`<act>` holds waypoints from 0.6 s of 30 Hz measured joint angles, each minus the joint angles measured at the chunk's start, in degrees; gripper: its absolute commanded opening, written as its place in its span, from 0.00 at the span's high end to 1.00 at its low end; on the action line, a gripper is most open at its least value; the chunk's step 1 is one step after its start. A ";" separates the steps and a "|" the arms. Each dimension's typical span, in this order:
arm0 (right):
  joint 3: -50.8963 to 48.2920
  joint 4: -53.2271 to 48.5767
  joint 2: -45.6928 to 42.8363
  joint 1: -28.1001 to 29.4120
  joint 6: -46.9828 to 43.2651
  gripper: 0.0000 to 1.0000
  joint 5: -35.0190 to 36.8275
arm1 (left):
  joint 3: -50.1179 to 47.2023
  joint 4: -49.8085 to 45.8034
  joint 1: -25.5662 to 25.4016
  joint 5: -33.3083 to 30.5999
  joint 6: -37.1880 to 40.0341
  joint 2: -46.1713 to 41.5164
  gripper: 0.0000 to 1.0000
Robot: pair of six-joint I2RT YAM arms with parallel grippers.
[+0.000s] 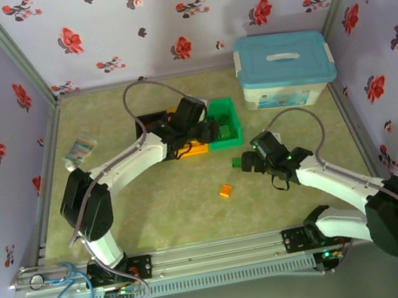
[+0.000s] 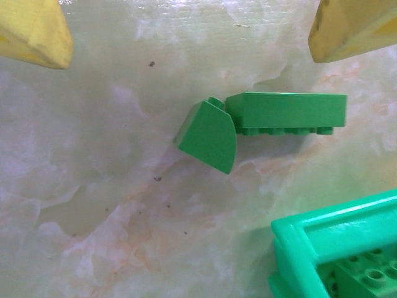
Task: Sort the legos into containers by color
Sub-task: Pick up the lego from the center of the table.
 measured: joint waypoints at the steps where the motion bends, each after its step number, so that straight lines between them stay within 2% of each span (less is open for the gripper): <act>1: 0.15 -0.02 0.72 0.00 0.00 0.08 0.02 | -0.76 0.37 0.00 -0.04 -0.15 -0.33 0.33; 9: 4.59 -0.81 7.28 -0.11 0.09 0.30 3.15 | -8.35 3.08 0.00 -0.46 -1.49 -2.67 0.33; 18: 9.38 -1.44 15.65 -1.60 0.00 0.35 4.81 | -11.50 4.17 0.00 -0.96 -1.68 -4.04 0.33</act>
